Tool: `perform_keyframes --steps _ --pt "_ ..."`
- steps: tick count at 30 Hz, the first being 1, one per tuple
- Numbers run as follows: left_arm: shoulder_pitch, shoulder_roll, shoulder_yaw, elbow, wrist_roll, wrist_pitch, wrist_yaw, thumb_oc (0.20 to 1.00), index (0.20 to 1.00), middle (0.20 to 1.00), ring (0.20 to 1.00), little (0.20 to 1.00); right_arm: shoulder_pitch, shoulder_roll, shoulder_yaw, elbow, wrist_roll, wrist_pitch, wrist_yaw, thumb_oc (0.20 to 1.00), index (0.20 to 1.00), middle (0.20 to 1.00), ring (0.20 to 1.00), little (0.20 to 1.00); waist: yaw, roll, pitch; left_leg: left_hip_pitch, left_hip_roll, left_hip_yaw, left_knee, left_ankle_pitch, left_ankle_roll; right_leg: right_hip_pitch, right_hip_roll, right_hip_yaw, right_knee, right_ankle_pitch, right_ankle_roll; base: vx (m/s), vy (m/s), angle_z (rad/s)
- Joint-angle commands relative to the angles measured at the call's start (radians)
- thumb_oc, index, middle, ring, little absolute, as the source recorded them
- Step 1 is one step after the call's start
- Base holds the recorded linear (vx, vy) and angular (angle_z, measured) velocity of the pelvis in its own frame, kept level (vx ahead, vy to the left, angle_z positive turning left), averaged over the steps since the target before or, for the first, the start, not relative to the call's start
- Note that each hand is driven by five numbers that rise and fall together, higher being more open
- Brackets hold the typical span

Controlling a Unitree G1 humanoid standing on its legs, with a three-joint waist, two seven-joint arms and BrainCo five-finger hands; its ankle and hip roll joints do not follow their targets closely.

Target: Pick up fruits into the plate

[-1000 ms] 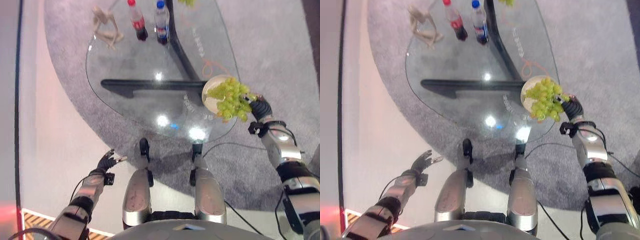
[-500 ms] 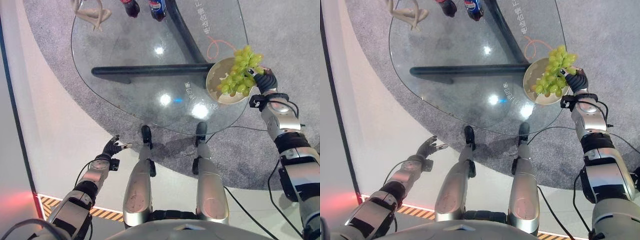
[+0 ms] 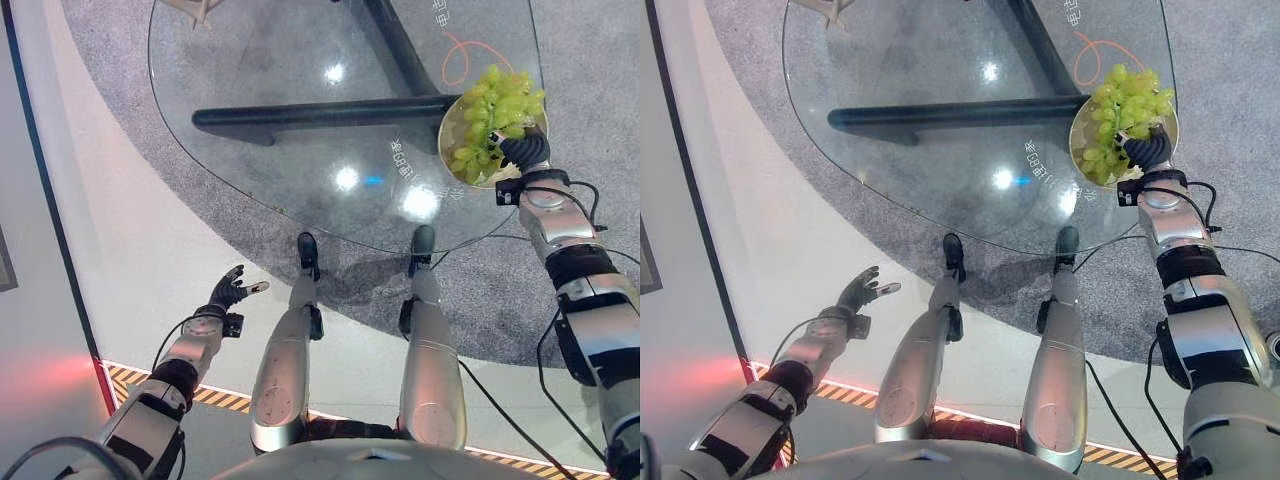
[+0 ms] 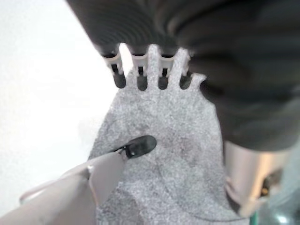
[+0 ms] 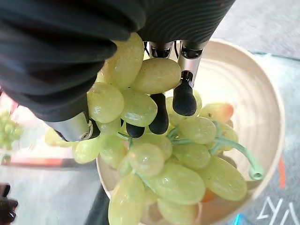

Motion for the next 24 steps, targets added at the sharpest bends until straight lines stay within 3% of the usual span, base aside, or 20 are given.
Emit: perform_keyframes --steps 1,5,6,8,9,24 --pt "-0.005 0.002 -0.02 0.028 -0.023 -0.013 0.018 1.0 1.0 1.0 1.0 1.0 -0.021 -0.029 0.054 0.005 -0.053 0.001 -0.046 0.2 0.2 0.2 0.2 0.2 0.0 -0.005 -0.027 -0.064 -0.057 -0.059 0.182 -0.171 0.012 -0.04 0.025 -0.049 0.133 -0.103 -0.019 0.0 0.0 0.0" --pt "-0.016 0.004 -0.018 0.027 -0.025 -0.013 0.02 1.0 1.0 1.0 1.0 1.0 -0.005 -0.012 0.055 0.043 -0.067 0.007 -0.088 0.2 0.2 0.2 0.2 0.2 0.006 -0.014 -0.027 -0.067 -0.061 -0.059 0.188 -0.176 0.02 -0.04 0.024 -0.056 0.134 -0.101 -0.016 -0.01 0.003 0.0" --pt "-0.017 0.003 -0.021 0.027 -0.026 -0.014 0.022 1.0 1.0 1.0 1.0 1.0 -0.005 -0.01 0.055 0.055 -0.073 0.007 -0.104 0.253 0.253 0.253 0.253 0.253 0.007 -0.014 -0.027 -0.067 -0.062 -0.059 0.189 -0.177 0.021 -0.04 0.024 -0.057 0.134 -0.1 -0.016 -0.03 0.02 0.02" --pt "-0.017 0.002 -0.022 0.025 -0.024 -0.012 0.024 1.0 1.0 1.0 1.0 1.0 -0.01 -0.007 0.055 0.073 -0.078 0.011 -0.119 0.636 0.636 0.636 0.636 0.636 0.01 -0.015 -0.027 -0.068 -0.064 -0.06 0.191 -0.178 0.023 -0.039 0.023 -0.059 0.133 -0.098 -0.014 0.0 0.0 0.0" --pt "-0.018 0.003 -0.022 0.026 -0.025 -0.01 0.023 1.0 1.0 1.0 1.0 1.0 -0.013 -0.005 0.058 0.076 -0.082 0.019 -0.136 1.0 1.0 1.0 1.0 1.0 0.011 -0.016 -0.027 -0.068 -0.064 -0.059 0.19 -0.178 0.023 -0.038 0.023 -0.06 0.132 -0.097 -0.014 0.0 0.0 0.0" --pt "-0.012 -0.007 -0.005 0.047 -0.025 -0.013 0.033 1.0 1.0 1.0 1.0 1.0 0.038 0.02 0.031 0.029 -0.061 0.065 -0.276 1.0 1.0 1.0 1.0 1.0 0.001 -0.043 -0.027 -0.032 -0.059 -0.045 0.175 -0.183 0.026 -0.005 0.033 -0.06 0.116 -0.091 -0.012 -0.01 0.004 0.01"
